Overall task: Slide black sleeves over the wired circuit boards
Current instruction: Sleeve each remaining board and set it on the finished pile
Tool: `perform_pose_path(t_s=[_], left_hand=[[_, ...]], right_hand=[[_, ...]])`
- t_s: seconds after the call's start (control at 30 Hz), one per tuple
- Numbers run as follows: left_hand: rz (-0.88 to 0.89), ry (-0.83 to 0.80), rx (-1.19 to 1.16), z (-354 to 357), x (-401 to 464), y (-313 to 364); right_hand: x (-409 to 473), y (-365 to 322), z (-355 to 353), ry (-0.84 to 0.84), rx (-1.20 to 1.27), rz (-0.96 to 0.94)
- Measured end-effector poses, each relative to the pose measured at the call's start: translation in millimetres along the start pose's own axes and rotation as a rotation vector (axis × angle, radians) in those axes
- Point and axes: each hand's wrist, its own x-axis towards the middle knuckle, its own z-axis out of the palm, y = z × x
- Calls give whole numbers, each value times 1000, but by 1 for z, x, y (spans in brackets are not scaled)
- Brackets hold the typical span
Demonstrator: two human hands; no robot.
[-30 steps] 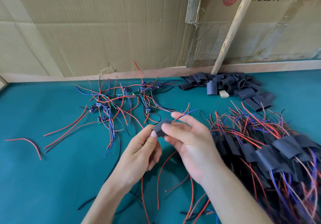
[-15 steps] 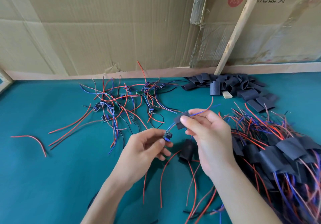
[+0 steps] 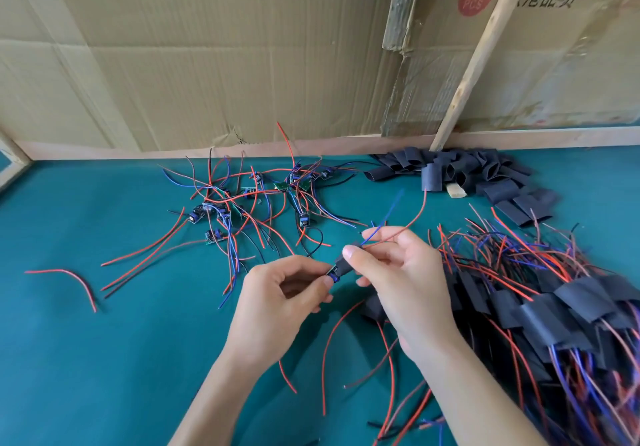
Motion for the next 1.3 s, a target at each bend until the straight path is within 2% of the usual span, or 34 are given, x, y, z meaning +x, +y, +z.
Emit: perform_pose_path(t_s=[0.17,0.3,0.43,0.57,0.63,0.73,0.83,0.93,1.0,1.07,1.1,1.17,1.23,1.3], left_hand=[[12,72,-24,1,-1,0],[99,64,82,5,-4,2],[168,100,134,9,-6,0],[192,128,138,7,-5,-2],[187,80,120,7,-4,-1],[119,-87,7,6,-3,1],[24,-99,-20,6,-1,1],[27,82,84,4,1,-3],[83,221,168,1,2,-4],[113,348,156,-3,2,-2],[116,401,124,-4,2,-1],[104,458,73,-8,3,1],[89,461,57,-11,3,2],[79,458,54,-13,2,3]], right_hand=[[-3,5,7,-59,-16,44],[-2,3,7,-115,138,168],[-7,1,15,-222,85,159],[-10,1,16,-209,65,163],[-10,-2,16,-198,49,146],[-4,-16,2,-155,31,111],[2,-45,-30,-147,-194,49],[3,-72,-65,-242,-731,44],[3,-88,-76,-183,-1018,30],[9,-101,-66,-90,-1039,-93],[15,-103,-52,-99,-1003,-172],[30,-101,-11,-271,-974,-247],[47,-82,38,-493,-1064,-226],[59,-54,74,-621,-1189,-157]])
